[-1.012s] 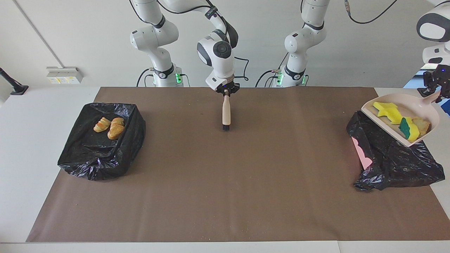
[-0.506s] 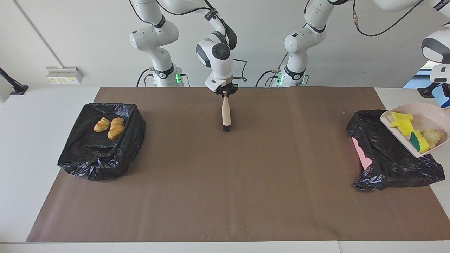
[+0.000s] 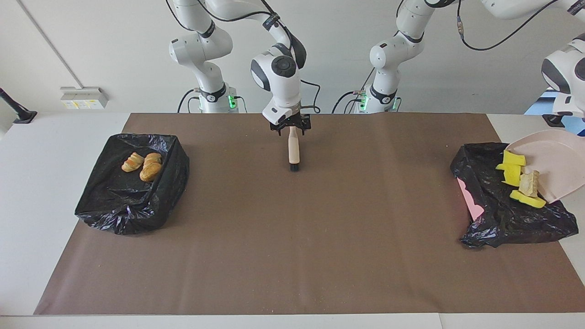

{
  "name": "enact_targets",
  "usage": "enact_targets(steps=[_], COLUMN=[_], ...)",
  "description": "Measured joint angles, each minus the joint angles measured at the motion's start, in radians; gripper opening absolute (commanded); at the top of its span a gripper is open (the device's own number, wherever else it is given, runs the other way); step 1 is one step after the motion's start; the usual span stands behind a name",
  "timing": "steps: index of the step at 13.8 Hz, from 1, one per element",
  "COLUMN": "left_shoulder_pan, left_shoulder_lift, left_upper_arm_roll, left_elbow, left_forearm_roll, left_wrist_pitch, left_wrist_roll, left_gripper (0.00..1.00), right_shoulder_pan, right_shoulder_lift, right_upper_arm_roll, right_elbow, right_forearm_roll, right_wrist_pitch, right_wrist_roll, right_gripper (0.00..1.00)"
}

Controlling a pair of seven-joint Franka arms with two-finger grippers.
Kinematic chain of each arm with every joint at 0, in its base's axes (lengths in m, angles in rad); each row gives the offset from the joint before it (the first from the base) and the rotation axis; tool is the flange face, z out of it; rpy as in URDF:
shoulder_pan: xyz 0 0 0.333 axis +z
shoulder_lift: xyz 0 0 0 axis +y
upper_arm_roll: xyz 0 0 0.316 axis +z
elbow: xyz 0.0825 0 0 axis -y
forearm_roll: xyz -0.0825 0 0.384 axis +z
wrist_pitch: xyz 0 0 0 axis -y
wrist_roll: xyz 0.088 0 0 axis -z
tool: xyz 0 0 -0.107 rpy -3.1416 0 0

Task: Sweep and dump trash in bin
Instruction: 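Tip the dustpan with the left gripper while the right gripper lowers the brush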

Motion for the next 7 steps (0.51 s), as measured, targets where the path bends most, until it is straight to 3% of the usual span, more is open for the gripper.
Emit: enact_targets(steps=[4,7], left_shoulder_pan=[0.000,0.000], left_shoulder_lift=[-0.050,-0.099], left_upper_arm_roll=[0.004,0.002], left_elbow=[0.012,0.033], left_forearm_roll=[0.013,0.014], left_wrist_pitch=[-0.062,-0.127], left_wrist_roll=[-0.001,-0.001], left_gripper=[0.00,0.00], right_shoulder_pan=[-0.123,-0.155], right_shoulder_lift=[0.005,0.005], right_upper_arm_roll=[-0.004,-0.006], right_elbow=[0.134,0.231], right_forearm_roll=[-0.105,-0.173], right_wrist_pitch=[-0.014,-0.091], right_wrist_roll=[-0.011,-0.016], right_gripper=[1.00,1.00])
